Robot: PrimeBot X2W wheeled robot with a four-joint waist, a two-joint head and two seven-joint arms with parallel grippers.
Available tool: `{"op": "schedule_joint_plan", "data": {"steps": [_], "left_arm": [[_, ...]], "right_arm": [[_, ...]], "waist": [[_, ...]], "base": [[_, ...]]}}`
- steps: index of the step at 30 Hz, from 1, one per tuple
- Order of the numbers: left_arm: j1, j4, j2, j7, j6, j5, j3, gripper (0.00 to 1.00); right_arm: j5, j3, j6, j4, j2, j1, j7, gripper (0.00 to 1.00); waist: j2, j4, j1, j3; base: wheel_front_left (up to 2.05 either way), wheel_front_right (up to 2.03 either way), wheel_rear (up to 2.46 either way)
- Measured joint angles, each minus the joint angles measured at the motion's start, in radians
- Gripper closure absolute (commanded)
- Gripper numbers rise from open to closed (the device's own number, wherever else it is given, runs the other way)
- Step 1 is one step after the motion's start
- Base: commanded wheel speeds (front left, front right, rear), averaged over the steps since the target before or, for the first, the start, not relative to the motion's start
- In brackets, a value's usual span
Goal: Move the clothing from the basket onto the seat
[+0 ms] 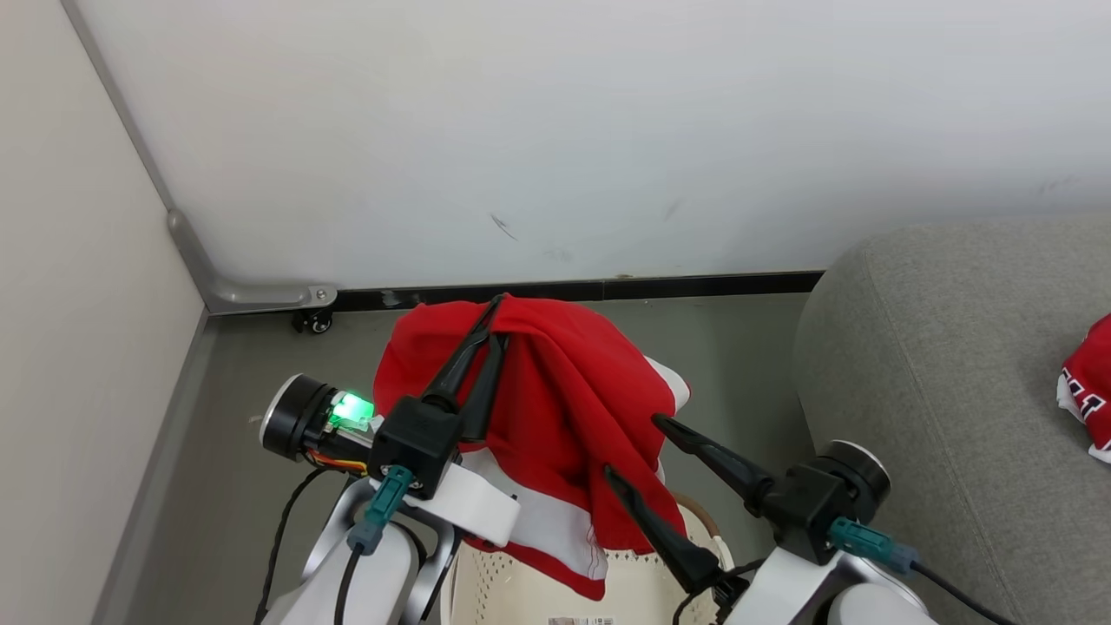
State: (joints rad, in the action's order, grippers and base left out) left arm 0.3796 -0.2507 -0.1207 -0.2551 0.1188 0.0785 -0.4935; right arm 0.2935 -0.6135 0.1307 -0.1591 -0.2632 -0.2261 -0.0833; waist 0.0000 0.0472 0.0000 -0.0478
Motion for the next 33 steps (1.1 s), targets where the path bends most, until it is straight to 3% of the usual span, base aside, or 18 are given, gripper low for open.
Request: {"op": "schedule_joint_plan", "data": {"steps": [8,20,33], "left_arm": [[0.038,0.002,0.012,0.004,-0.015,-0.004,-0.029,1.0],[0.061,0.016,0.036,0.027,-0.033,-0.012,-0.077,1.0],[0.078,0.032,0.05,0.028,-0.06,-0.013,-0.116,1.0]], "right_arm": [[-0.004,-0.023,0.0,0.012,-0.072,-0.028,0.022,0.0],[-0.048,-0.058,0.0,0.006,-0.112,-0.104,0.03,0.0],[-0.054,-0.071,0.0,-0.047,-0.1,-0.143,0.019,0.0]], "waist": [[0.0,-0.004,0.0,-0.001],[0.0,0.007,0.0,-0.003],[0.0,0.024,0.0,-0.005]], "base": [[0.0,0.0,0.0],[0.0,0.0,0.0],[0.0,0.0,0.0]]}}
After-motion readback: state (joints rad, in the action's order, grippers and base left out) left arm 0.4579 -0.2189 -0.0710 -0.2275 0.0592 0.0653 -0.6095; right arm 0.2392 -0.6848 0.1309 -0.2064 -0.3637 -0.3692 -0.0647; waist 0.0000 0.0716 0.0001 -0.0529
